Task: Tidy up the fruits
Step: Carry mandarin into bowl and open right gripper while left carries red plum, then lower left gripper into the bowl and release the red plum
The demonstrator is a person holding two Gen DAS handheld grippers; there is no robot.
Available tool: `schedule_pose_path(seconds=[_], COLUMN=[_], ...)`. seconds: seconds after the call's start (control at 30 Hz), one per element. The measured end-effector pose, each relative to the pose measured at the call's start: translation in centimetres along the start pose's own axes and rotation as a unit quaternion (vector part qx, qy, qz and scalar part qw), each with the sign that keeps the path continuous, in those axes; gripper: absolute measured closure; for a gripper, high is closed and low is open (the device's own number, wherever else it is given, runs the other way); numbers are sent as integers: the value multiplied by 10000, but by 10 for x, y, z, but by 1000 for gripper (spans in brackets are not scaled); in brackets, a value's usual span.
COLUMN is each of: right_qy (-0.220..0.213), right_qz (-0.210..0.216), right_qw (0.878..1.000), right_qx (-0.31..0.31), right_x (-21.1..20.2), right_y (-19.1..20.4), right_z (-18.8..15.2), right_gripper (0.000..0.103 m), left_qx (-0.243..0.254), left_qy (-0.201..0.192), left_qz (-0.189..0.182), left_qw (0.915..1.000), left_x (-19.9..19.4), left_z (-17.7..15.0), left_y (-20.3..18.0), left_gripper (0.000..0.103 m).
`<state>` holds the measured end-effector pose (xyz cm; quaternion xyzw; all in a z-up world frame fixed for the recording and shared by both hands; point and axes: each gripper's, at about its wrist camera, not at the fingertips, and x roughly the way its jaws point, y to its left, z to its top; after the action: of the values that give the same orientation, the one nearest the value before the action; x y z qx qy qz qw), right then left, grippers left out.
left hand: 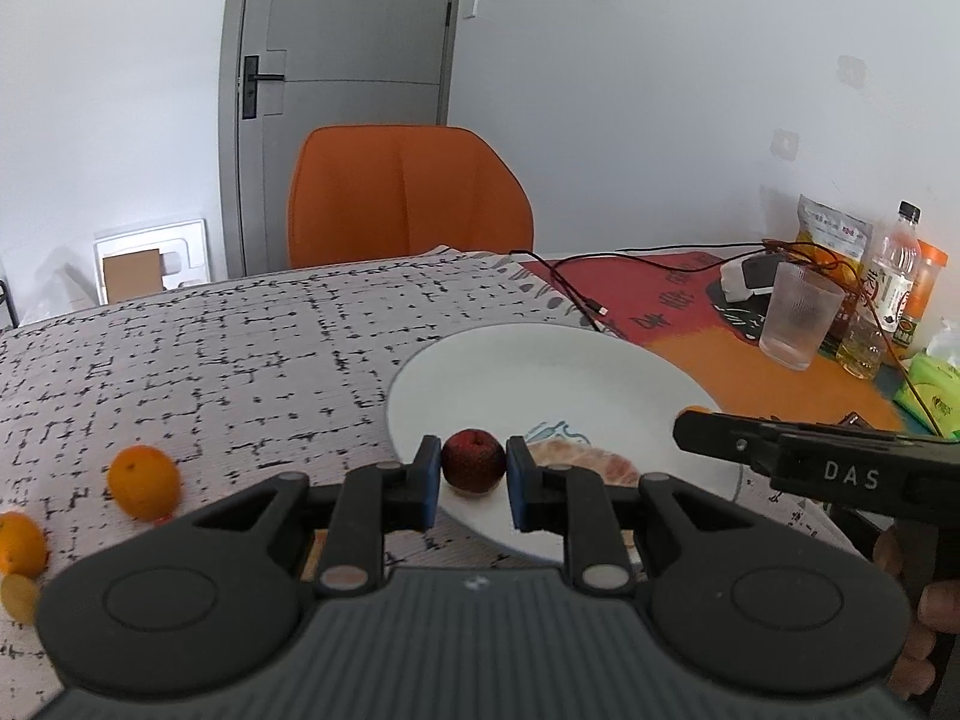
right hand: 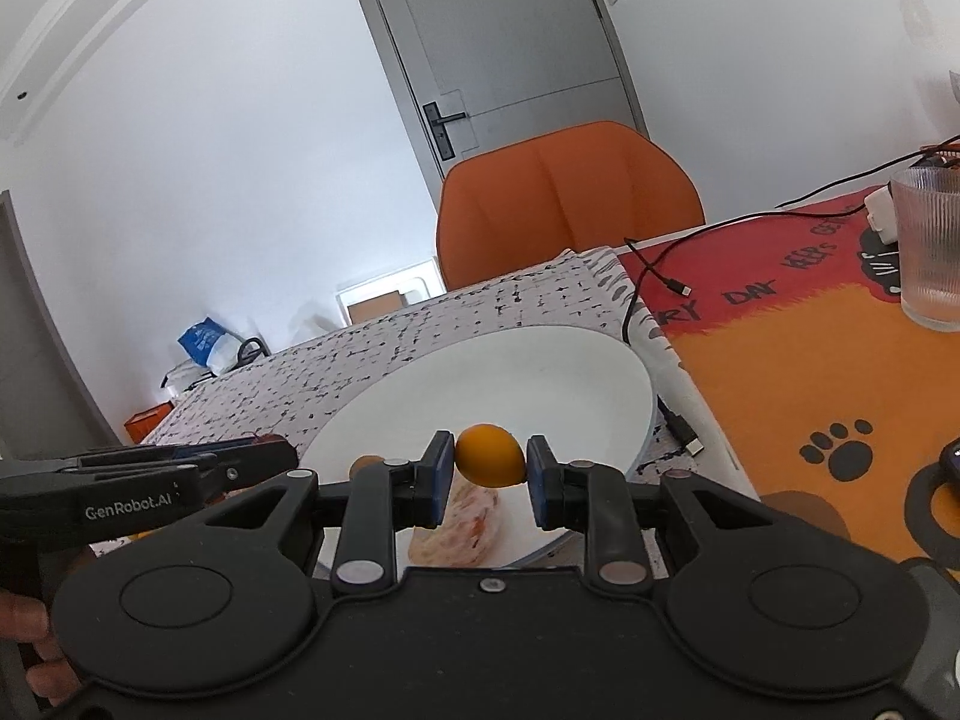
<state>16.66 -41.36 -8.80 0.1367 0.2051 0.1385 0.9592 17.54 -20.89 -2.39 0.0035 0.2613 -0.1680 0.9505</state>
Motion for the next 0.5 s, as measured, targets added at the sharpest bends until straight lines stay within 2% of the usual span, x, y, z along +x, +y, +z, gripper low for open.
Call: schedule_pose_path(seconds=[0.2, 0.3, 0.5], right_qy=[-85, -150, -137], right_qz=[-12, 13, 39], right_qw=[9998, 9997, 9994], right_qx=[178, 213, 311], right_x=[-2, -6, -7], right_y=[-7, -8, -10], right_z=[0, -1, -4], right_gripper=[72, 63, 60], left_qx=[47, 74, -32], left_qy=[71, 43, 151], left_qz=[-42, 12, 151], left_qw=[10000, 10000, 9998], left_x=[11, 11, 8], left_z=[5, 5, 3], left_y=[-12, -14, -4], left_gripper=[82, 79, 78])
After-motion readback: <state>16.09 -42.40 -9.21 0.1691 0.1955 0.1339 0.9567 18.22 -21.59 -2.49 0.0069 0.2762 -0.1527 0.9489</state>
